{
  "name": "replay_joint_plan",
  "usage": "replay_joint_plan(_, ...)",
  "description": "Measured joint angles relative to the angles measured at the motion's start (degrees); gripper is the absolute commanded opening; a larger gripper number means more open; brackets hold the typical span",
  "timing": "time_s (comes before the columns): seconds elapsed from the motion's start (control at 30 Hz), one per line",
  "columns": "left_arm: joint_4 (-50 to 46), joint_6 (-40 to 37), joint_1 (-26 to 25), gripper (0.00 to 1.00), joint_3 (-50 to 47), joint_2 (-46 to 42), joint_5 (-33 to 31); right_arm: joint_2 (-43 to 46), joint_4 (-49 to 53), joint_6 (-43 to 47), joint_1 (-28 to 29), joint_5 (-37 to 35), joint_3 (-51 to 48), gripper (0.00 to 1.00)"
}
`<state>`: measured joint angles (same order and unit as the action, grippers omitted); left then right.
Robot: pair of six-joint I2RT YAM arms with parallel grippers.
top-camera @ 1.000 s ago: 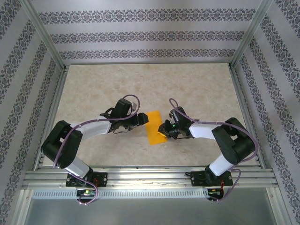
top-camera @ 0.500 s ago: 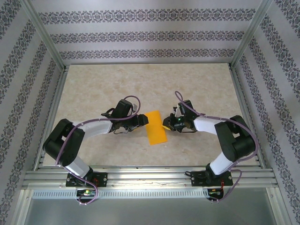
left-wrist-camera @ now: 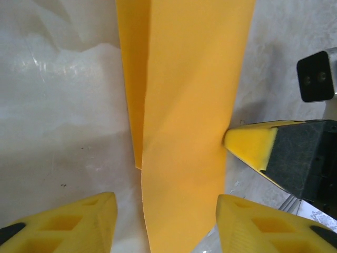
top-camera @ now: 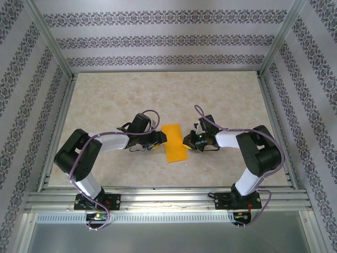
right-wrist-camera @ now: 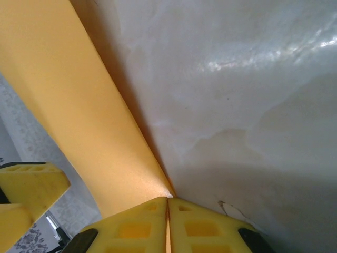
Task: Fold a paper plane with a square sheet of paper (pick it up from the middle)
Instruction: Third fold the triangle at the center of the table.
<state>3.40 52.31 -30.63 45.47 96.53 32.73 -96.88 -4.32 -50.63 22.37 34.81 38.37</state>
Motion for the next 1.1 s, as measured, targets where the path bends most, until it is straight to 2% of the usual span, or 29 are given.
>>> replay_joint_plan(0.37, 1.42, 1.2, 0.0, 0.39, 2.75, 3.98, 1.16, 0.0, -0.07, -0.39, 0.0, 0.02, 0.0, 0.11)
replay_joint_plan(0.67, 2.67, 2.4, 0.0, 0.39, 2.89, 5.55, 1.57, -0.02, -0.15, -0.48, 0.0, 0.04, 0.0, 0.11)
replay_joint_plan(0.73, 2.73, 2.62, 0.0, 0.32, 2.89, 5.55, 1.6, -0.02, -0.2, -0.59, 0.0, 0.04, 0.0, 0.11)
replay_joint_plan(1.1, 4.9, 3.76, 0.0, 0.18, 2.89, 5.99, 1.81, 0.0, -0.24, -0.63, 0.0, 0.2, 0.0, 0.12)
